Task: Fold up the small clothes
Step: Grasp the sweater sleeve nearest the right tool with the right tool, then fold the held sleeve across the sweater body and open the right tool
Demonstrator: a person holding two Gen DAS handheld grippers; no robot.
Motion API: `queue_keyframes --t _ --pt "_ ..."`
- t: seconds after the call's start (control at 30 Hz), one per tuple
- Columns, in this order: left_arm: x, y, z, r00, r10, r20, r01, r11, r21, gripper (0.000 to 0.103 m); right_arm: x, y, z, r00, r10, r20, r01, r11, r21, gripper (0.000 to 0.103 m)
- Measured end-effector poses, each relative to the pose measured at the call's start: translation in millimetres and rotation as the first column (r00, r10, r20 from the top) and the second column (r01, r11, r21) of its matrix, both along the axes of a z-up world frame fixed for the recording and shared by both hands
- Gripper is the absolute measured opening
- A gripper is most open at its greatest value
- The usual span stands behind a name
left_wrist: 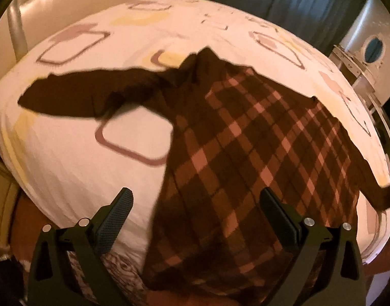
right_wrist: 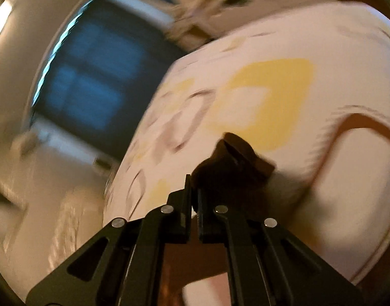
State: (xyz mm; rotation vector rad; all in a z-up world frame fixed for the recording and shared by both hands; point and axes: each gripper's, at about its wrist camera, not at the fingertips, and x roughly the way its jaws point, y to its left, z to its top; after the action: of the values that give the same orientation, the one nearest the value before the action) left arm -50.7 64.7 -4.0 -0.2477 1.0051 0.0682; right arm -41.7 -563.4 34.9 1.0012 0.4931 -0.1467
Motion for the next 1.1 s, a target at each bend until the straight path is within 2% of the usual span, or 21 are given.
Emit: queue_keyframes --t 0.07,0.17,0.3,0.47,0.63,0.77,0.93,1.1 --pt "0 6 6 1.0 -0.004 0.02 0.004 1.0 -0.01 0.099 16 51 16 0.995 0.098 0.015 -0.098 0.994 -0.048 0.003" --pt "-2 17 15 0.999 -0.009 0.047 0.009 1.0 -0.006 0.099 44 135 31 0.969 0.245 0.003 -0.243 0.96 -0.138 0.003" --pt "-9 30 19 0.997 -0.016 0.072 0.016 1.0 0.002 0.099 68 251 33 0.904 0.426 -0.044 -0.422 0.871 -0.253 0.003" --pt "-14 47 16 0.997 0.0 0.081 0.002 1.0 -0.029 0.099 82 370 14 0.797 0.591 -0.124 -0.6 0.749 -0.281 0.003" --pt "-13 54 14 0.995 0.002 0.1 0.002 0.999 -0.039 0.099 94 447 -17 0.697 0.686 -0.208 -0.714 0.637 -0.29 0.003" --pt "-13 57 11 0.994 -0.006 0.107 0.011 0.999 -0.05 0.099 91 487 -37 0.632 0.73 -0.261 -0.772 0.562 -0.298 0.003" --pt "-10 60 6 0.995 -0.001 0.1 0.009 0.997 -0.077 0.099 94 510 -53 0.584 0.748 -0.314 -0.81 0.509 -0.293 0.003" --pt "-7 63 -1 0.996 0.005 0.089 0.004 0.995 -0.099 0.099 99 522 -67 0.554 0.76 -0.34 -0.832 0.487 -0.267 0.008"
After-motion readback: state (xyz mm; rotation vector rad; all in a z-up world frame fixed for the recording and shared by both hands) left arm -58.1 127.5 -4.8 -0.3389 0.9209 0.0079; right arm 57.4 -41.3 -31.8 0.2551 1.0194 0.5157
